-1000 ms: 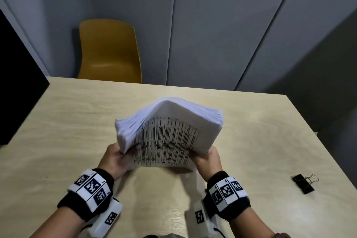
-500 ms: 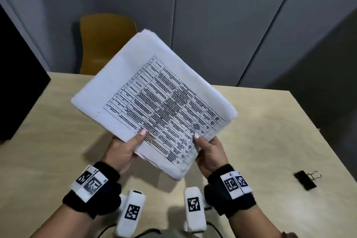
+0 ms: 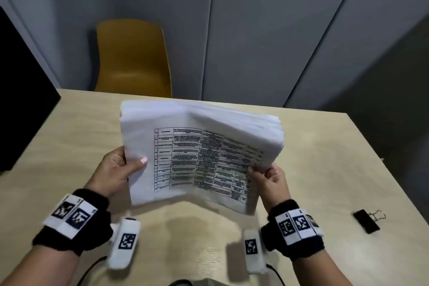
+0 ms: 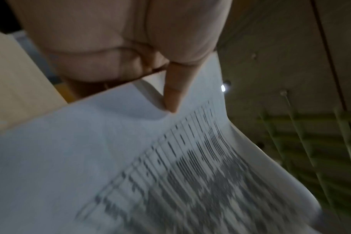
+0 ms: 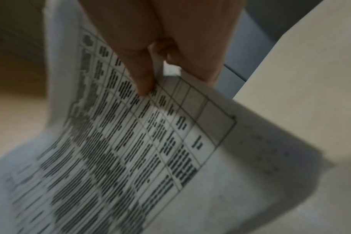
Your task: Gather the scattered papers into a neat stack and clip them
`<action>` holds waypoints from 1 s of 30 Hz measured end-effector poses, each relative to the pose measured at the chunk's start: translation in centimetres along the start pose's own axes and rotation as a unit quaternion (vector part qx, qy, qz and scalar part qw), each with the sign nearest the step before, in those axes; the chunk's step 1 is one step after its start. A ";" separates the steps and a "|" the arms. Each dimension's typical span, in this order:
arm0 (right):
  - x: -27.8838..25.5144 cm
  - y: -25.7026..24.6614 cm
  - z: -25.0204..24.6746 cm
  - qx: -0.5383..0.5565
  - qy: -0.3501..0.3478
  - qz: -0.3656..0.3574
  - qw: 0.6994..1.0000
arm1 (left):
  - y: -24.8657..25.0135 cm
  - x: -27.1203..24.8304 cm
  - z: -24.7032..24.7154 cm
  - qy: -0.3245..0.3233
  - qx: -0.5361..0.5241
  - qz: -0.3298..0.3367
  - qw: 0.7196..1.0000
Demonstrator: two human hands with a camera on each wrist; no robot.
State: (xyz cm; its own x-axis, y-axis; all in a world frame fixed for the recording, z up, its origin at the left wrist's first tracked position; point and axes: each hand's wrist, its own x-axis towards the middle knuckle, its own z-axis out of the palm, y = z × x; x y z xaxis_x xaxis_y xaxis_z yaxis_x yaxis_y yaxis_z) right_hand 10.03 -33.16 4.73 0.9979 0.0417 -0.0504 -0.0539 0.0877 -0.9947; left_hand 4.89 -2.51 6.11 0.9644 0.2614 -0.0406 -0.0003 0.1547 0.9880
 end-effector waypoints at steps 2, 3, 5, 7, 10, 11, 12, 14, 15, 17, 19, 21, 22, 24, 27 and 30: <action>0.1 0.5 0.3 -0.009 0.021 -0.011 1.000 | -0.2 -0.3 1.2 0.040 0.021 0.024 0.999; 0.1 0.5 0.5 -0.009 0.029 -0.014 0.999 | -0.4 -0.5 1.6 0.042 0.036 0.029 0.998; 0.1 0.5 0.7 -0.013 0.033 -0.021 0.999 | -0.5 -0.8 2.0 0.057 0.066 0.036 0.996; 0.1 0.3 0.7 -0.037 0.035 -0.030 0.998 | -0.5 -1.1 2.0 0.068 0.084 0.043 0.993; 0.2 0.4 0.4 -0.042 0.033 -0.045 0.998 | -0.7 -1.3 1.9 0.075 0.080 0.045 0.993; 0.2 0.3 0.5 -0.049 0.031 -0.047 0.997 | -0.6 -1.4 2.1 0.077 0.073 0.036 0.994; 0.2 0.2 0.6 -0.058 0.028 -0.048 0.997 | -0.5 -1.6 2.6 0.080 0.064 0.030 0.994; 0.2 0.0 0.9 -0.076 0.027 -0.048 0.996 | -0.3 -1.7 3.3 0.096 0.056 0.027 0.993; 0.2 -0.1 1.1 -0.080 0.030 -0.049 0.995 | -0.2 -1.6 3.6 0.103 0.059 0.033 0.992; 0.1 -0.5 1.3 -0.069 0.044 -0.050 0.995 | -0.2 -1.4 3.6 0.114 0.072 0.049 0.990; 0.0 -0.7 1.4 -0.049 0.052 -0.051 0.996 | -0.1 -1.1 3.4 0.103 0.089 0.056 0.989; 0.0 -0.5 1.4 -0.048 0.055 -0.047 0.996 | -0.2 -1.1 3.3 0.109 0.083 0.052 0.989; -0.1 -0.4 1.4 -0.050 0.054 -0.041 0.996 | -0.2 -1.3 3.5 0.111 0.076 0.047 0.990; -0.1 -0.5 1.4 -0.049 0.051 -0.032 0.997 | -0.1 -1.5 3.8 0.115 0.065 0.032 0.991; -0.2 -1.1 1.7 -0.045 0.056 -0.032 0.997 | 0.1 -1.5 4.2 0.120 0.069 0.037 0.990; -0.5 -1.6 2.1 -0.027 0.059 -0.047 0.997 | 0.6 -1.6 4.8 0.119 0.059 0.040 0.990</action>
State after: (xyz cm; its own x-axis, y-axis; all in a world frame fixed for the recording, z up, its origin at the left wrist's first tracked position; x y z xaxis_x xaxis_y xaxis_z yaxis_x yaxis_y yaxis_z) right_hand 9.56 -31.18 6.52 0.9960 -0.0823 0.0357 0.0384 0.0318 -0.9988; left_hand 4.59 -7.36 7.51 0.8729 0.4876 0.0174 -0.0287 0.0158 0.9995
